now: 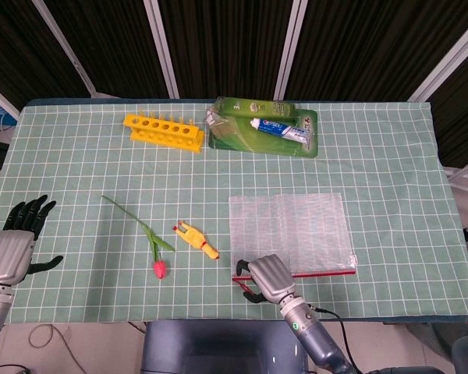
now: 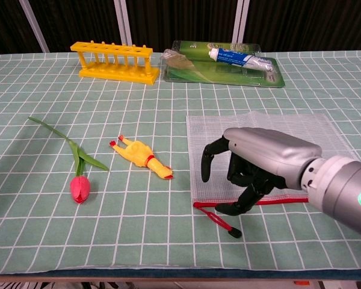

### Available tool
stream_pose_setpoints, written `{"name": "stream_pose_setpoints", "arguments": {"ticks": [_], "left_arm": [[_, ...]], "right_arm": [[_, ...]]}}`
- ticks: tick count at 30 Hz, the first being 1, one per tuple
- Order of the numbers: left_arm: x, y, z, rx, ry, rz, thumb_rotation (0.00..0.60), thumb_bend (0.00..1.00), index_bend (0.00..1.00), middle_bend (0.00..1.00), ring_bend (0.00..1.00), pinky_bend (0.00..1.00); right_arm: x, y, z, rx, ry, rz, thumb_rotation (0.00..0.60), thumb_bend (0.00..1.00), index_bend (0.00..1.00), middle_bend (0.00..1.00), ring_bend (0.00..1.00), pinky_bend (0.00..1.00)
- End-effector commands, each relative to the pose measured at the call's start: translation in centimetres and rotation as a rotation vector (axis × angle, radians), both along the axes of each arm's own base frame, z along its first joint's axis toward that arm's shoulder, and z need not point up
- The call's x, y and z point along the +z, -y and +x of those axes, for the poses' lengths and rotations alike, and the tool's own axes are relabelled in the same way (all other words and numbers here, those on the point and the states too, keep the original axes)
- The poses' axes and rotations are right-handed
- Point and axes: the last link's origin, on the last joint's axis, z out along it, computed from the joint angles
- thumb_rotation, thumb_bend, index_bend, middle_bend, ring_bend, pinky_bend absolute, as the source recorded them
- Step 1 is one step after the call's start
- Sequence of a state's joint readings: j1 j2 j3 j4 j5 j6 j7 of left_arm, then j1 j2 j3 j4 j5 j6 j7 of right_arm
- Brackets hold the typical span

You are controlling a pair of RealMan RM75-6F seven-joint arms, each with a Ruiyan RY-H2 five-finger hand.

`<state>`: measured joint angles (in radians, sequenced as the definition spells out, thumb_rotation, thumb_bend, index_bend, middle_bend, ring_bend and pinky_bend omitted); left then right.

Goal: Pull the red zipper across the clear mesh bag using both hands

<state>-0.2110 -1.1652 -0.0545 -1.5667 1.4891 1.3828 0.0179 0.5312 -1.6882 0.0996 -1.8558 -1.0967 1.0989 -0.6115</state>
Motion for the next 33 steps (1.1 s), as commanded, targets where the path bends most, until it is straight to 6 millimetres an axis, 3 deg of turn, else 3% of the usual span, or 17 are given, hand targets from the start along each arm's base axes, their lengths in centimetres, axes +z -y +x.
{"name": "stream_pose_setpoints", "arguments": {"ticks": [1, 15, 33], "left_arm": [[0.0, 0.0, 0.0, 0.000, 0.000, -0.002, 0.600, 0.03, 0.00, 0.00, 0.00, 0.00], [0.0, 0.0, 0.0, -0.008, 0.006, -0.005, 0.600, 0.03, 0.00, 0.00, 0.00, 0.00], [0.1, 0.0, 0.0, -0.009, 0.015, -0.009, 0.600, 0.03, 0.00, 0.00, 0.00, 0.00]], "right_arm": [[-0.6, -0.2, -0.4, -0.029, -0.009, -0.004, 0.600, 0.30, 0.46, 1.00, 1.00, 1.00], [-3.0, -1.6, -1.4, -0.160, -0.018, 0.017, 0.600, 0.29, 0.46, 1.00, 1.00, 1.00], [-3.8, -1.9, -1.5, -0.261, 0.022, 0.004, 0.600, 0.32, 0.49, 1.00, 1.00, 1.00]]}}
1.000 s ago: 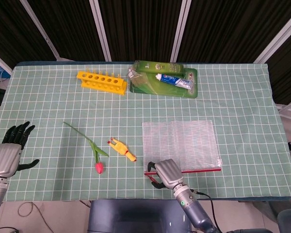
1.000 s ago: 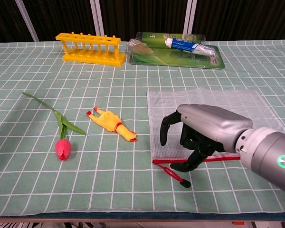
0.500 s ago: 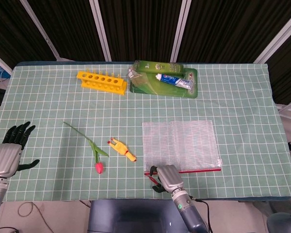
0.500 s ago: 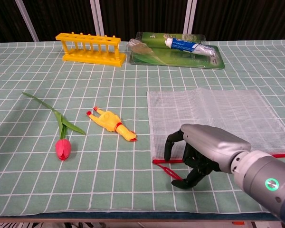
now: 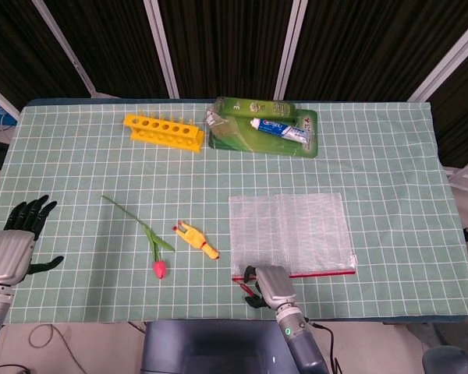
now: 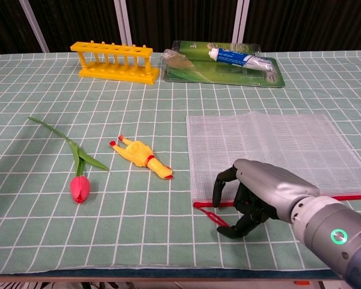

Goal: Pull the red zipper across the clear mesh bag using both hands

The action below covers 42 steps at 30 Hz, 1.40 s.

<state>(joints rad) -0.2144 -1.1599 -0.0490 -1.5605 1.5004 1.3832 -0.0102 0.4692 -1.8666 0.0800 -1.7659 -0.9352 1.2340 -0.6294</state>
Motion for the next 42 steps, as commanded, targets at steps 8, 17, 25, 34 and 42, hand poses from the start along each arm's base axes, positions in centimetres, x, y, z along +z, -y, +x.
{"name": "stream_pose_setpoints", "arguments": {"ticks": [8, 17, 25, 34, 42], "left_arm": [[0.0, 0.0, 0.0, 0.001, 0.000, 0.000, 0.600, 0.03, 0.00, 0.00, 0.00, 0.00], [0.0, 0.0, 0.0, 0.001, -0.001, 0.001, 0.600, 0.03, 0.00, 0.00, 0.00, 0.00], [0.0, 0.1, 0.0, 0.004, 0.001, -0.002, 0.600, 0.03, 0.00, 0.00, 0.00, 0.00], [0.0, 0.1, 0.0, 0.006, 0.005, -0.003, 0.600, 0.03, 0.00, 0.00, 0.00, 0.00], [0.0, 0.1, 0.0, 0.010, 0.007, -0.006, 0.600, 0.03, 0.00, 0.00, 0.00, 0.00]], "right_arm": [[-0.6, -0.1, -0.3, -0.025, 0.006, 0.007, 0.600, 0.32, 0.49, 1.00, 1.00, 1.00], [-0.9, 0.1, -0.9, -0.045, 0.004, 0.001, 0.600, 0.32, 0.49, 1.00, 1.00, 1.00], [-0.7, 0.3, -1.6, -0.066, -0.001, -0.009, 0.600, 0.36, 0.52, 1.00, 1.00, 1.00], [-0.8, 0.1, -1.4, -0.066, 0.009, -0.008, 0.600, 0.41, 0.53, 1.00, 1.00, 1.00], [-0.9, 0.1, -1.9, -0.083, 0.001, -0.006, 0.600, 0.41, 0.53, 1.00, 1.00, 1.00]]}}
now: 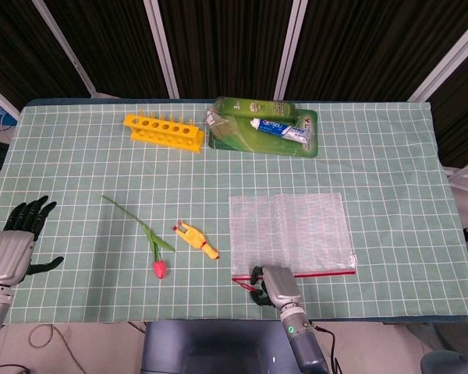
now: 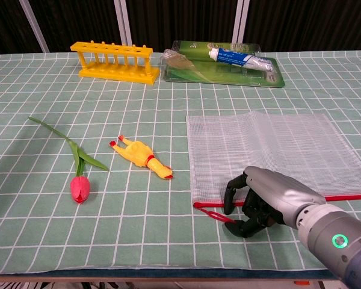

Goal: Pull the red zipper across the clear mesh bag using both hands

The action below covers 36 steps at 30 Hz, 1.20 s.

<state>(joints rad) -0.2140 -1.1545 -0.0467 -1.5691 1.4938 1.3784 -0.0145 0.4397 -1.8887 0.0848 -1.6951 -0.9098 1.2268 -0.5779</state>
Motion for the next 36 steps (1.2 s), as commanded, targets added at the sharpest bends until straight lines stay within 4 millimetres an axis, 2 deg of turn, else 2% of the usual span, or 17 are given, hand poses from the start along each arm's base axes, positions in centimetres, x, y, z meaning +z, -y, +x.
{"name": "stream_pose_setpoints", "arguments": {"ticks": [1, 25, 36], "left_arm": [[-0.01, -0.02, -0.03, 0.002, -0.001, -0.001, 0.600, 0.03, 0.00, 0.00, 0.00, 0.00], [0.01, -0.03, -0.03, 0.005, 0.004, -0.002, 0.600, 0.03, 0.00, 0.00, 0.00, 0.00], [0.00, -0.03, -0.01, 0.005, 0.007, -0.003, 0.600, 0.03, 0.00, 0.00, 0.00, 0.00]], "right_arm": [[-0.01, 0.01, -0.08, -0.001, -0.001, 0.000, 0.600, 0.42, 0.53, 1.00, 1.00, 1.00], [-0.23, -0.10, -0.31, -0.012, 0.000, 0.011, 0.600, 0.51, 0.55, 1.00, 1.00, 1.00], [-0.24, -0.16, -0.35, -0.008, 0.005, 0.011, 0.600, 0.54, 0.60, 1.00, 1.00, 1.00]]}}
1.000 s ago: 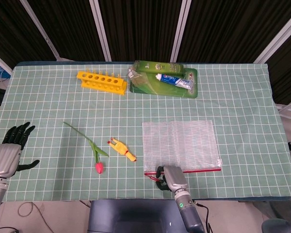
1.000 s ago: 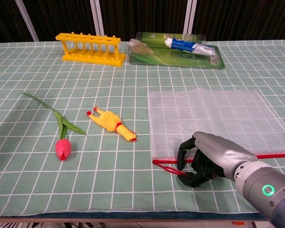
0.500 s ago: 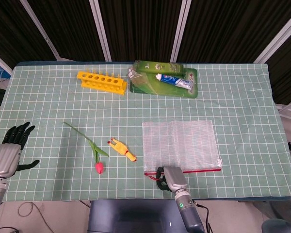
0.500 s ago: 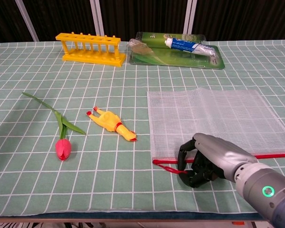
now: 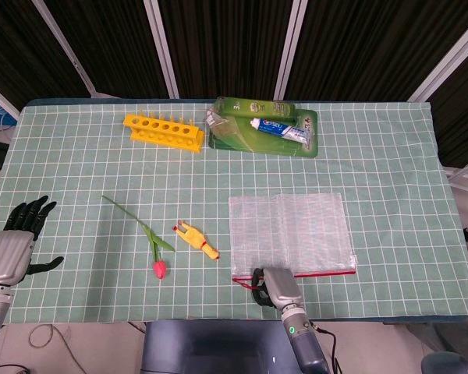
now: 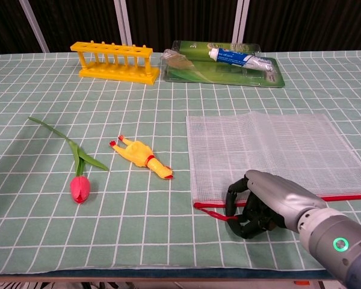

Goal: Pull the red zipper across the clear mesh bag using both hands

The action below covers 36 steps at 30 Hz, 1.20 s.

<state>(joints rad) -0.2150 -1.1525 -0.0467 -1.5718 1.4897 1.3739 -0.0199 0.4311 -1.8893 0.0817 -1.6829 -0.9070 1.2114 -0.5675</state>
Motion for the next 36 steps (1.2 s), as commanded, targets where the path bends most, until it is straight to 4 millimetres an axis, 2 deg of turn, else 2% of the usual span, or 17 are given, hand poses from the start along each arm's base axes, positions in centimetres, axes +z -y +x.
{"name": "stream_pose_setpoints", "arguments": {"ticks": [1, 9, 21, 30, 36], "left_arm": [[0.0, 0.0, 0.0, 0.000, 0.001, 0.000, 0.600, 0.03, 0.00, 0.00, 0.00, 0.00], [0.0, 0.0, 0.0, 0.003, 0.000, 0.000, 0.600, 0.03, 0.00, 0.00, 0.00, 0.00], [-0.2, -0.1, -0.1, 0.018, -0.008, 0.004, 0.600, 0.03, 0.00, 0.00, 0.00, 0.00], [-0.2, -0.7, 0.3, 0.030, -0.020, 0.011, 0.600, 0.03, 0.00, 0.00, 0.00, 0.00], [-0.2, -2.1, 2.0, 0.017, -0.019, -0.002, 0.600, 0.03, 0.00, 0.00, 0.00, 0.00]], "right_arm": [[0.1, 0.0, 0.1, 0.004, 0.008, -0.004, 0.600, 0.55, 0.60, 1.00, 1.00, 1.00], [0.9, 0.5, 0.9, 0.029, 0.030, -0.033, 0.600, 0.59, 0.64, 1.00, 1.00, 1.00], [3.9, 2.1, 3.1, 0.095, 0.071, -0.115, 0.600, 0.62, 0.67, 1.00, 1.00, 1.00], [8.0, 5.4, 6.3, 0.162, 0.090, -0.224, 0.600, 0.63, 0.69, 1.00, 1.00, 1.00], [11.1, 7.9, 9.5, 0.218, 0.118, -0.302, 0.600, 0.64, 0.69, 1.00, 1.00, 1.00]]}}
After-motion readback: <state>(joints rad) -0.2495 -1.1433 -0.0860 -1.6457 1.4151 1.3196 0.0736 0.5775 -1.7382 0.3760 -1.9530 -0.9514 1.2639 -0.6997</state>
